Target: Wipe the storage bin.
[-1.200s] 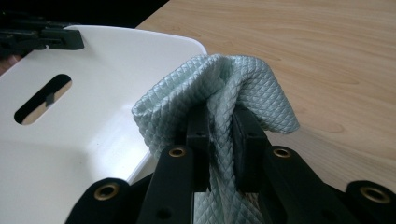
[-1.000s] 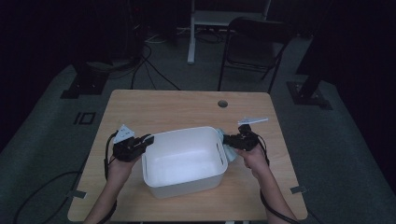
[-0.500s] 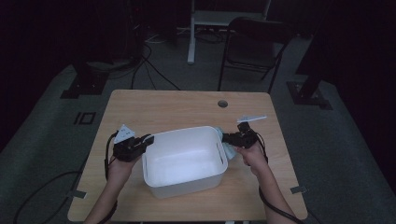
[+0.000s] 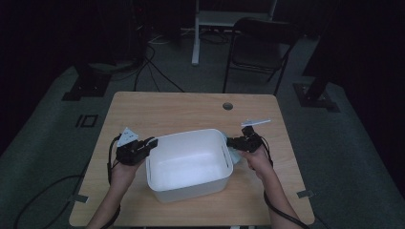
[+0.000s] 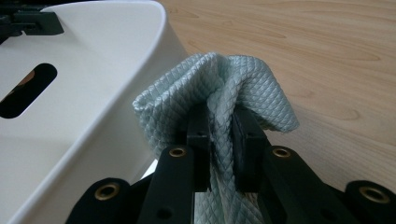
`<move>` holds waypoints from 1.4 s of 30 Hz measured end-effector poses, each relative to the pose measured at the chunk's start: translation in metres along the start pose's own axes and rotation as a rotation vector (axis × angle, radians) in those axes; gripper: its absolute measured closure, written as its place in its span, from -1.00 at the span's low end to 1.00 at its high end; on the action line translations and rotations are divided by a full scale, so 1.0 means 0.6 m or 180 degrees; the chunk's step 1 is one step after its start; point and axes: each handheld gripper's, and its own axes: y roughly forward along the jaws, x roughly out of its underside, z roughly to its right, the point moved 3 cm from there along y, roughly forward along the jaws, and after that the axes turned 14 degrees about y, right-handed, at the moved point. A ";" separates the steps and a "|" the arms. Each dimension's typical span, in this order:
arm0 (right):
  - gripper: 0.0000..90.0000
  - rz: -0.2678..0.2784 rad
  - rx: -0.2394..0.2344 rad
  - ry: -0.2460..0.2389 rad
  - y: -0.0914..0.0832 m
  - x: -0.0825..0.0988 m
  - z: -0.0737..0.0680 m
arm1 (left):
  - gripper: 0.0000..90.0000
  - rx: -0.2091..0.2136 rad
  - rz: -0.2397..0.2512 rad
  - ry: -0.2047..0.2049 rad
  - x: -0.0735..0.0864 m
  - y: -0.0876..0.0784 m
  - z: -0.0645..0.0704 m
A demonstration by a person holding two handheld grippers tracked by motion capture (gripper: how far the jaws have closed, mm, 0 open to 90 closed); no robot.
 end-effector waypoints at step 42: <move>0.76 0.0298 -0.0358 -0.0087 -0.112 0.146 -0.070 | 0.72 -0.0002 0.0009 -0.0011 0.000 0.000 0.001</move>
